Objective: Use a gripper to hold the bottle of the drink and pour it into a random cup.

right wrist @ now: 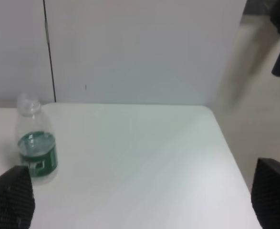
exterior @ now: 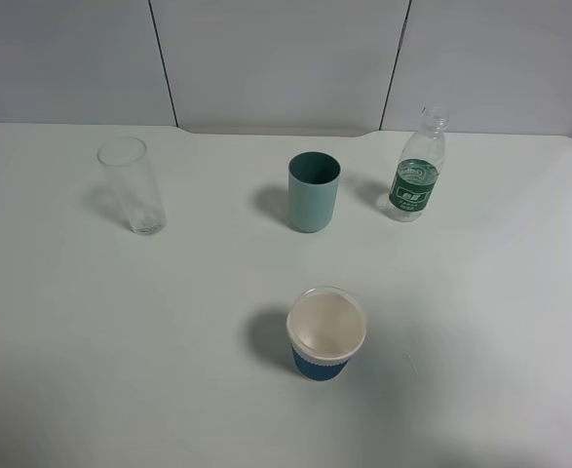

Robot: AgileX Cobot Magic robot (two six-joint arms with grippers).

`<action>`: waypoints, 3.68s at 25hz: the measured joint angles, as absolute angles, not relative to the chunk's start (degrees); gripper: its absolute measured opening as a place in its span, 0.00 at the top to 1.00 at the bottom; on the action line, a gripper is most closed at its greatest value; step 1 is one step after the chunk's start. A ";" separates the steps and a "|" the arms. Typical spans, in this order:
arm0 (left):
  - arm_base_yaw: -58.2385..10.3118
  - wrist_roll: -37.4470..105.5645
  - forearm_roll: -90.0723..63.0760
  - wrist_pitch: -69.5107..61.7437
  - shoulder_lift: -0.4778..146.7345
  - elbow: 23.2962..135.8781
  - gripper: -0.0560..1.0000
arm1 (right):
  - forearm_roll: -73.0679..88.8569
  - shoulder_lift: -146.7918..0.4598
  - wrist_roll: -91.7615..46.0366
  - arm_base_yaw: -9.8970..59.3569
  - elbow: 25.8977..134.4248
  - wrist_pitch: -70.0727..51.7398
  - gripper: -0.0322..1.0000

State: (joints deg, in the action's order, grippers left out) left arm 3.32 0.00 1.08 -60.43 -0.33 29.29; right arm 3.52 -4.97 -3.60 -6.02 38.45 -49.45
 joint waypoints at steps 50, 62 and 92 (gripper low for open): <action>3.32 0.00 1.08 -60.43 -0.33 29.29 0.02 | 1.50 0.16 -3.34 -5.14 28.01 -60.84 0.14; 3.32 0.00 1.08 -60.43 -0.33 29.29 0.02 | 1.50 0.16 -3.32 -5.14 28.01 -60.84 0.14; 3.32 0.00 1.21 -60.43 -0.33 29.29 0.02 | 1.50 0.16 -2.96 -5.14 28.01 -60.84 0.14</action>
